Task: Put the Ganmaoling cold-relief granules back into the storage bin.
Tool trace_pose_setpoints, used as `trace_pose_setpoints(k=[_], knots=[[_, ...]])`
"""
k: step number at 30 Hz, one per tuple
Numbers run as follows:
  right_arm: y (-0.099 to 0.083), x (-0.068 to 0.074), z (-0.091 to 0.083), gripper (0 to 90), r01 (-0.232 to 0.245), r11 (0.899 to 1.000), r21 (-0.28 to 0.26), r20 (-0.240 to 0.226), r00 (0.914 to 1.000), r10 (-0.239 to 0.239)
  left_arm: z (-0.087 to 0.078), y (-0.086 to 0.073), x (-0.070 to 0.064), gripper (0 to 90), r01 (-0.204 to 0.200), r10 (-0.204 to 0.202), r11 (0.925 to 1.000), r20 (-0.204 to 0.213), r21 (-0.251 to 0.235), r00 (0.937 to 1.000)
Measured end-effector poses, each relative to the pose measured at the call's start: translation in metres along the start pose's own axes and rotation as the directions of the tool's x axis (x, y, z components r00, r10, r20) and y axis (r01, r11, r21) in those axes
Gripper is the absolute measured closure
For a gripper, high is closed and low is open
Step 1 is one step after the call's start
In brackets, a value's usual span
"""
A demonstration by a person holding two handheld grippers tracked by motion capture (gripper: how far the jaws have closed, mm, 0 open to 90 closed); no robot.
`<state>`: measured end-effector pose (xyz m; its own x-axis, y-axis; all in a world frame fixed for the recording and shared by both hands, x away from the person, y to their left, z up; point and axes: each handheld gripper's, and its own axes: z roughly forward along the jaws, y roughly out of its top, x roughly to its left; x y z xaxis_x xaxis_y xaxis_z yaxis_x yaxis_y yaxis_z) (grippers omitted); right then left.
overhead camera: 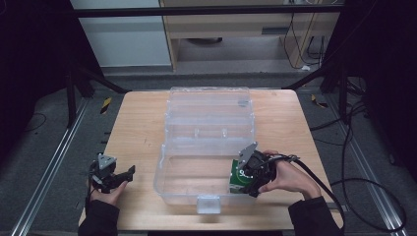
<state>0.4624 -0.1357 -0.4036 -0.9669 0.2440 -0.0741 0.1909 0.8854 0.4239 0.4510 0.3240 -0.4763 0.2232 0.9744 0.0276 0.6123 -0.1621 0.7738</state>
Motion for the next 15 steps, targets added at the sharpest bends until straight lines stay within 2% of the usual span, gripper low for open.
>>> trace_pose_setpoints(k=[10, 15], knots=[[0.0, -0.001, 0.003, 13.0, 0.001, 1.0, 0.022, -0.002, 1.0, -0.001, 0.0, 0.0, 0.0, 24.0, -0.001, 0.001, 1.0, 0.001, 0.001, 1.0], [-0.003, -0.003, -0.009, 12.5, -0.025, 1.0, -0.002, 0.027, 0.9993, 0.025, 0.0, 0.0, 0.0, 24.0, -0.002, 0.002, 1.0, 0.001, 0.002, 1.0]])
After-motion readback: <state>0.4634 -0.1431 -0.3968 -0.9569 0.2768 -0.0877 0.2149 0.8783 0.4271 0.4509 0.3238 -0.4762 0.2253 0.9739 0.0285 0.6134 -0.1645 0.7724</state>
